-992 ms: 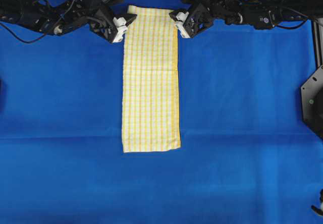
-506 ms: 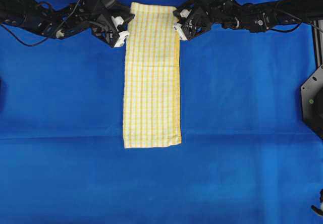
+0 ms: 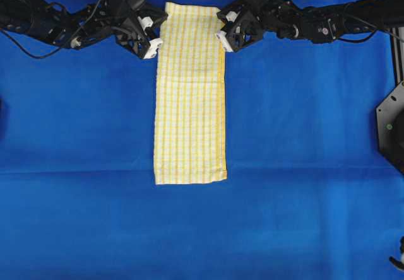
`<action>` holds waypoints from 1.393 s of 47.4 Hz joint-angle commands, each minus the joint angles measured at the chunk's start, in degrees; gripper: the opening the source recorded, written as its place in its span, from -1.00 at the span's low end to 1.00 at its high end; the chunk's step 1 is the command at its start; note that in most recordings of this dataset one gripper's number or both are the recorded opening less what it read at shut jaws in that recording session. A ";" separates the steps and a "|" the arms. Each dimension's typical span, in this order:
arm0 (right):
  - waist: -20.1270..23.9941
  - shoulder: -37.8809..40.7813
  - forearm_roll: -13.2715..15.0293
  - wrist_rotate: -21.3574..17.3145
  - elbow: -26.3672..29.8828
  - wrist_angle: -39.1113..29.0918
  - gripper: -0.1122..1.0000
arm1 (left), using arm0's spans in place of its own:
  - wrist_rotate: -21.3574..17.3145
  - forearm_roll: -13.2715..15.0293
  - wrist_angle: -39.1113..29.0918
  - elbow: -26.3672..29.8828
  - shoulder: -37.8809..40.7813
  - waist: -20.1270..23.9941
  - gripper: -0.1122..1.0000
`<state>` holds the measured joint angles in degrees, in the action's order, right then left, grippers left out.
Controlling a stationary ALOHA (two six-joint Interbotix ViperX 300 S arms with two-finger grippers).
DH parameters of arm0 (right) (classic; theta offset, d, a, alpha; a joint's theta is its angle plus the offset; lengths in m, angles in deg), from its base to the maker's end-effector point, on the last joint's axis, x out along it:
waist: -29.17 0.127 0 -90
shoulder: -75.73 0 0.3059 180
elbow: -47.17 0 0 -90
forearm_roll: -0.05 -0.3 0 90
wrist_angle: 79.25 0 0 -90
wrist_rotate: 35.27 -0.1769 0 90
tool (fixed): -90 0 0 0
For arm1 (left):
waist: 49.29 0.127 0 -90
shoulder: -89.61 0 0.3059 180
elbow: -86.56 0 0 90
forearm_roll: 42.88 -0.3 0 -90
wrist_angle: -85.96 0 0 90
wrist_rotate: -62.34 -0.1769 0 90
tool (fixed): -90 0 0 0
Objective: Fold the yellow towel.
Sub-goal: 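Move both grippers to the strip's top corners and pinch them, then pull the top corners down toward the bottom, folding the strip over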
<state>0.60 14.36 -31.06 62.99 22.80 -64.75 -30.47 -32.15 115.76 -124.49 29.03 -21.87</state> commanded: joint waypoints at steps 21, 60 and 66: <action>1.14 -8.35 0.00 0.35 -1.32 -0.79 -0.69 | -0.35 -0.18 0.62 -2.02 -6.50 -0.09 -0.77; 9.23 -13.89 0.09 -0.09 -5.10 -0.70 -0.69 | 0.35 0.18 4.13 -8.09 -13.97 -10.90 -0.77; 12.57 -15.64 -0.09 -0.35 -7.03 -0.53 -0.69 | 1.05 0.62 5.62 -9.76 -14.50 -14.50 -0.77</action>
<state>11.41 1.09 -31.06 62.81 16.04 -65.63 -29.68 -31.80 119.98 -133.98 16.29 -34.35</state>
